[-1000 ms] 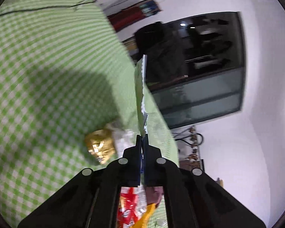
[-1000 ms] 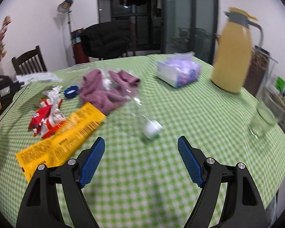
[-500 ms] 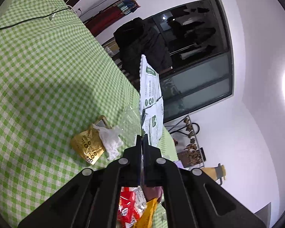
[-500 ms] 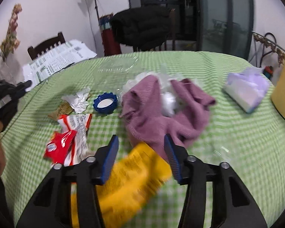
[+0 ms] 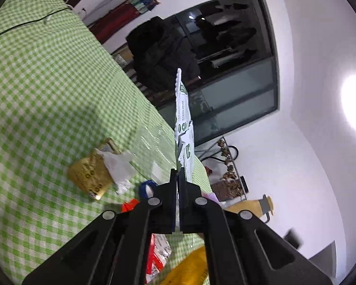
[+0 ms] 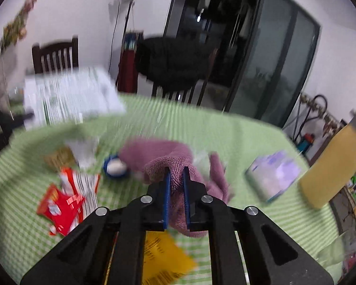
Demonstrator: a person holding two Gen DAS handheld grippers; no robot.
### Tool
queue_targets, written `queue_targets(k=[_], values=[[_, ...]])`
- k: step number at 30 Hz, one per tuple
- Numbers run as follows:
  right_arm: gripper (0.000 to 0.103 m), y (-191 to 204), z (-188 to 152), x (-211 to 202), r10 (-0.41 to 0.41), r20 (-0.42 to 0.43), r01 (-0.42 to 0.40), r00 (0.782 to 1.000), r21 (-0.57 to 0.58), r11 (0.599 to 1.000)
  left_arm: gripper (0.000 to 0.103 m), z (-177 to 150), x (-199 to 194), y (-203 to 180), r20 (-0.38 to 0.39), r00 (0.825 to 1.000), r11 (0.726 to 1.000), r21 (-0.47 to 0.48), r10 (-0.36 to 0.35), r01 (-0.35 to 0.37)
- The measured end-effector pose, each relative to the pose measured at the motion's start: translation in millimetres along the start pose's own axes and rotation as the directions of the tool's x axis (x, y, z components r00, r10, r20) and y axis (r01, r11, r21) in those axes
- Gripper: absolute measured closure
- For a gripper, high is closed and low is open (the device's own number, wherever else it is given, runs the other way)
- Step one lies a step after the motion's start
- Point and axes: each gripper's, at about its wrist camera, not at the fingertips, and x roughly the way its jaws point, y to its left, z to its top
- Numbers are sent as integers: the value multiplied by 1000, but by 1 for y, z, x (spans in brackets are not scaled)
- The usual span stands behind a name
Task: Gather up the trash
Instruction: 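Carry the wrapper and pink cloth to the trash bag with both tools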
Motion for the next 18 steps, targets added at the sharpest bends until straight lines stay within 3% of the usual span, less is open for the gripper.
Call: queue_targets(k=[7, 14, 18], values=[[93, -47, 36, -100, -35, 150, 30, 988, 31, 999, 103, -10, 6, -21, -41, 998, 996, 70, -43, 45], [93, -80, 22, -206, -116, 265, 111, 957, 34, 993, 103, -32, 8, -56, -108, 990, 989, 104, -91, 102], [93, -103, 14, -251, -160, 311, 147, 937, 65, 987, 103, -51, 0, -95, -165, 975, 978, 124, -146, 167]])
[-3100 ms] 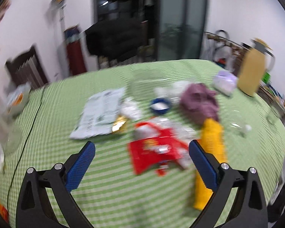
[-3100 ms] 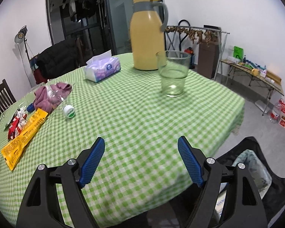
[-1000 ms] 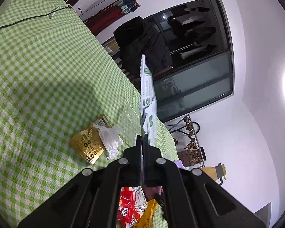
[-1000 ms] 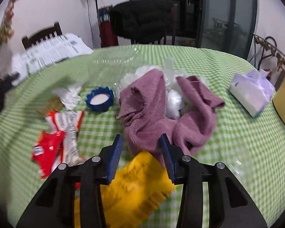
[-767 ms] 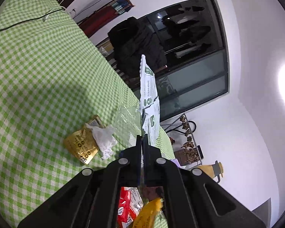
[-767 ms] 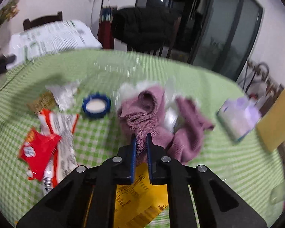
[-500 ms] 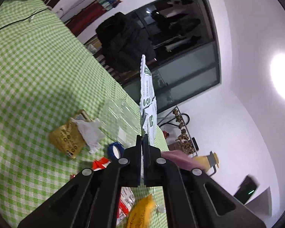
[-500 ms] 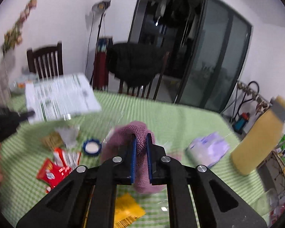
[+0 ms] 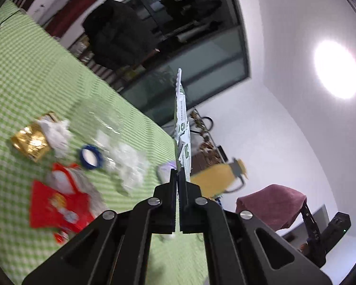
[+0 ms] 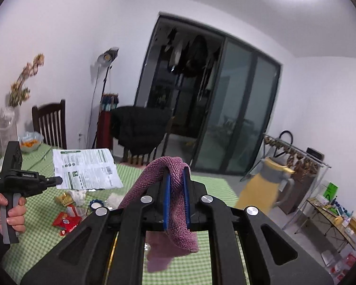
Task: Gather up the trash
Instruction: 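Carry the wrapper and pink cloth to the trash bag with both tools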
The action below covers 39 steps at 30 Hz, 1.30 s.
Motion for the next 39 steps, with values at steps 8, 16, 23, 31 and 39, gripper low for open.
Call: queue_targets(k=[8, 16, 23, 31, 39], values=[[93, -61, -22, -69, -93, 3, 93, 996, 37, 995, 103, -51, 5, -99, -80, 996, 989, 140, -45, 56], [93, -136, -72, -131, -234, -80, 236, 969, 24, 971, 103, -118, 41, -188, -215, 969, 950, 260, -119, 174], [93, -180, -135, -164, -364, -200, 371, 910, -2, 929, 103, -195, 87, -245, -374, 921, 911, 335, -107, 242], [93, -239, -228, -174, -388, -393, 446, 834, 64, 893, 103, -310, 158, -294, -550, 834, 859, 405, -44, 312], [93, -288, -342, -157, -321, -557, 491, 766, 184, 852, 103, -421, 209, -296, -674, 733, 827, 461, 89, 323]])
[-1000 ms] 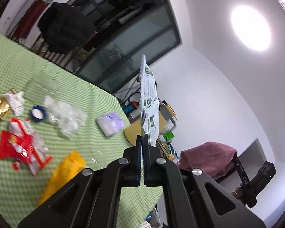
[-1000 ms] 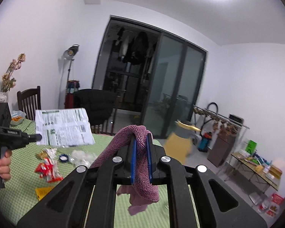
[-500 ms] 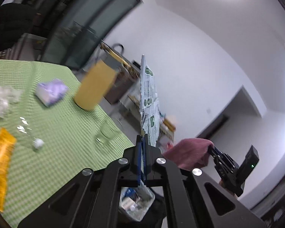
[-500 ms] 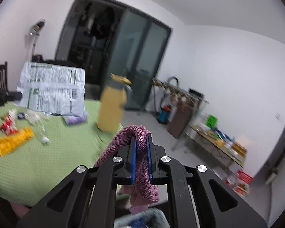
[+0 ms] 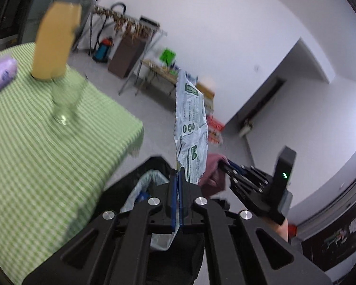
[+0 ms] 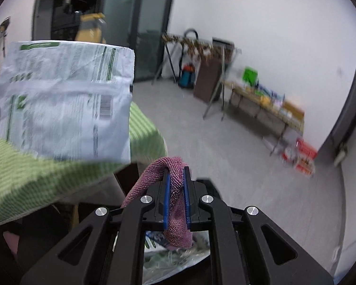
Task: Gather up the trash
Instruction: 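Carry the wrapper and pink cloth to the trash bag with both tools, then open both tools to drop the wrapper and cloth into the bag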
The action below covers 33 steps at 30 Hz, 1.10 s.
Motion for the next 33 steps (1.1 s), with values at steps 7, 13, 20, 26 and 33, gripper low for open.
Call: queue_targets(k=[7, 13, 20, 26, 33], values=[[92, -27, -40, 73, 6, -81, 1, 997, 86, 996, 103, -30, 66, -3, -124, 992, 1000, -2, 19, -19], [72, -52, -73, 113, 125, -204, -73, 971, 246, 966, 103, -49, 101, -4, -201, 979, 999, -7, 33, -35], [60, -91, -81, 78, 44, -183, 16, 982, 313, 950, 103, -68, 141, -7, -291, 957, 999, -19, 21, -28], [50, -116, -91, 38, -6, -111, 44, 994, 341, 939, 103, -103, 174, -13, -322, 943, 996, 65, 84, -66], [50, -122, -118, 23, -12, -93, 47, 996, 373, 927, 103, -137, 214, -22, -335, 921, 966, 223, 199, -128]])
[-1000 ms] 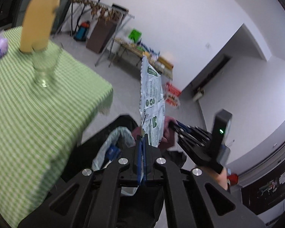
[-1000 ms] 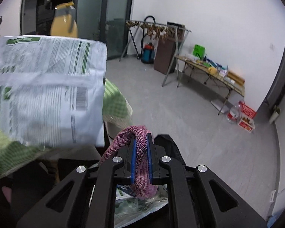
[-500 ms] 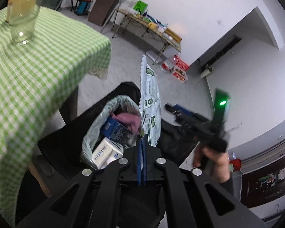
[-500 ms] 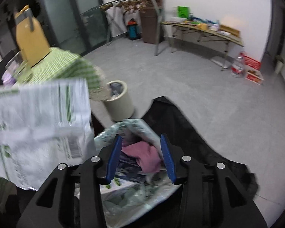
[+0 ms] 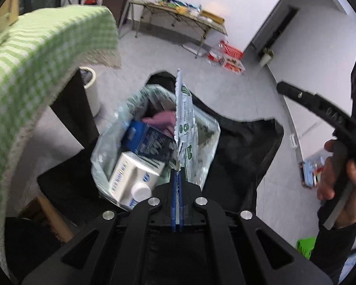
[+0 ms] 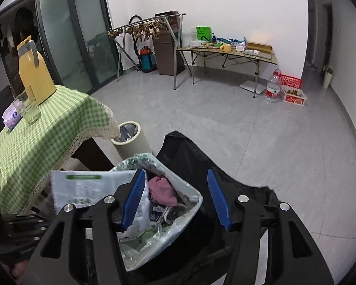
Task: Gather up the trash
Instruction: 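Open both tools to drop the wrapper and cloth into the bag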
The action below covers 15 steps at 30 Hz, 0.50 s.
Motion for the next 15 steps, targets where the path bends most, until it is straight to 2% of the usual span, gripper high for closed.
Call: queue_targets(k=[2, 5, 7, 10, 12, 14, 15], values=[[50, 1, -7, 1, -4, -11, 4, 1000, -5, 1000, 103, -4, 12, -7, -24, 999, 997, 60, 42, -41], [50, -2, -15, 11, -6, -38, 6, 999, 2, 1000, 103, -12, 32, -18, -59, 990, 977, 180, 129, -117], [50, -4, -21, 20, 0, -61, 1, 998, 24, 1000, 103, -15, 38, -19, -66, 984, 970, 194, 166, -150], [50, 0, -29, 29, 17, -85, -15, 996, 26, 1000, 103, -13, 43, -18, -62, 983, 969, 191, 172, -157], [50, 5, -34, 35, 27, -104, -25, 994, 17, 1000, 96, -12, 46, -19, -56, 984, 967, 201, 170, -155], [50, 9, -38, 40, 38, -117, -37, 992, 14, 999, 75, -11, 48, -20, -65, 987, 970, 205, 147, -131], [50, 12, -40, 43, 43, -124, -42, 991, 12, 999, 72, -11, 49, -21, -63, 988, 971, 203, 141, -125]])
